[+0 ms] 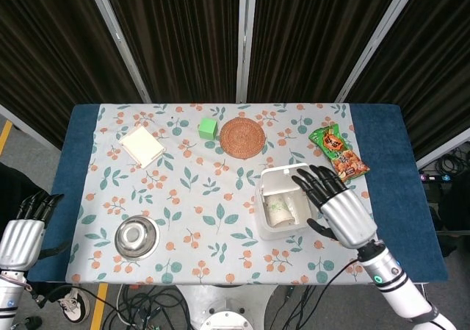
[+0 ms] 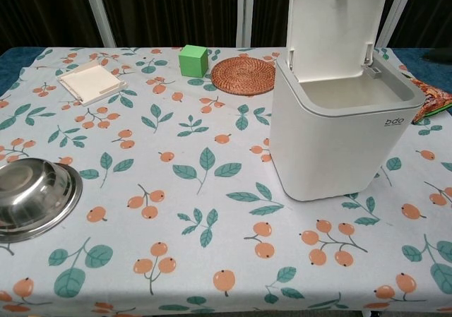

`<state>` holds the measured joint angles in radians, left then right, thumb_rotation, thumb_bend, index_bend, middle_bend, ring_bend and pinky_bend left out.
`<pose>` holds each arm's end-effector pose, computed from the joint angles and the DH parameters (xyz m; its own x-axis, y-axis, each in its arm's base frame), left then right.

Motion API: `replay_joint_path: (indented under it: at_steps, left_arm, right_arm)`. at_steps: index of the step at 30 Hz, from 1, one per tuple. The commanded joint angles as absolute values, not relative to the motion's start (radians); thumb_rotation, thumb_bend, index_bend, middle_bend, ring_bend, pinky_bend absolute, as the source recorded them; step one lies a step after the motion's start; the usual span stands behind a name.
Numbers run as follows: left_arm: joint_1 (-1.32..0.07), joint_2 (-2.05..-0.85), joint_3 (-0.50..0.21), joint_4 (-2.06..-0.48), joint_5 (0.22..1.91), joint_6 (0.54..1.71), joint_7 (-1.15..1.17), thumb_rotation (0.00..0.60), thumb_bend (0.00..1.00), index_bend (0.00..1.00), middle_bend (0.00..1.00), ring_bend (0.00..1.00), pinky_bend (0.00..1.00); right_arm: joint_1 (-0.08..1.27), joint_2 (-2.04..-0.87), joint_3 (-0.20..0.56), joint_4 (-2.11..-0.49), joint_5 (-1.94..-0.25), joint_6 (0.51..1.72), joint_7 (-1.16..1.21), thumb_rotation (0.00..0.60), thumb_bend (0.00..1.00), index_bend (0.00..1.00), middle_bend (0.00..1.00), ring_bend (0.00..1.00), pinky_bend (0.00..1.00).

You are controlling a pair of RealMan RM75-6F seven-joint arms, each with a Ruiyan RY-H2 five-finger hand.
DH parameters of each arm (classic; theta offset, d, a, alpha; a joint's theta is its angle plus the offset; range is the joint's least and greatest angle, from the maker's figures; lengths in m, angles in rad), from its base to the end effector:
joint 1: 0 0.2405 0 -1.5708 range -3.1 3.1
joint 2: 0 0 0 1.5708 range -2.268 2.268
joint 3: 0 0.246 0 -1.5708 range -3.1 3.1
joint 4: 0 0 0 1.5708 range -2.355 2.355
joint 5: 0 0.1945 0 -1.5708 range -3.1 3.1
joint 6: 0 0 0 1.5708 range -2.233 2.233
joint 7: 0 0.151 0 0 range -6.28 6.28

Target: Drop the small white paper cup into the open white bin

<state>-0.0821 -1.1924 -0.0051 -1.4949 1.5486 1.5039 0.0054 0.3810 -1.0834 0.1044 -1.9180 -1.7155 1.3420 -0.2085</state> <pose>-0.3076 0.1775 0.1497 0.4451 0.0255 0.8951 0.8948 -0.0513 -0.4434 -0.1430 -0.2365 0.1406 0.3799 0.0585 0.9232 -0.7740 -0.5264 0.3519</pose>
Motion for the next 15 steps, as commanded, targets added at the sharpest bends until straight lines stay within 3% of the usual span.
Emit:
replay_joint_path:
  at_steps: [1,6,15]
  left_arm:
    - [-0.082,-1.195,-0.006,-1.492,1.556,1.511,0.005,0.6,0.03,0.13,0.15,0.04,0.11]
    - [-0.082,-1.19,-0.018,-1.514,1.569,1.538,0.017,0.6,0.03,0.13,0.15,0.04,0.11]
    - [-0.08,-1.178,-0.02,-1.536,1.568,1.542,0.04,0.6,0.03,0.13,0.15,0.04,0.11]
  right_arm:
    - [0.286,-1.033,0.068,-1.859,-1.71,1.453,-0.164,0.6,0.09,0.0,0.07,0.0,0.09]
    - [0.161,-1.041,0.022,-1.719,-1.633,1.548,-0.206,0.6,0.09,0.0,0.02,0.0,0.01]
    - [0.072,-1.152,0.038,-1.525,-1.531,1.617,-0.177,0.6,0.09,0.0,0.0,0.0,0.0]
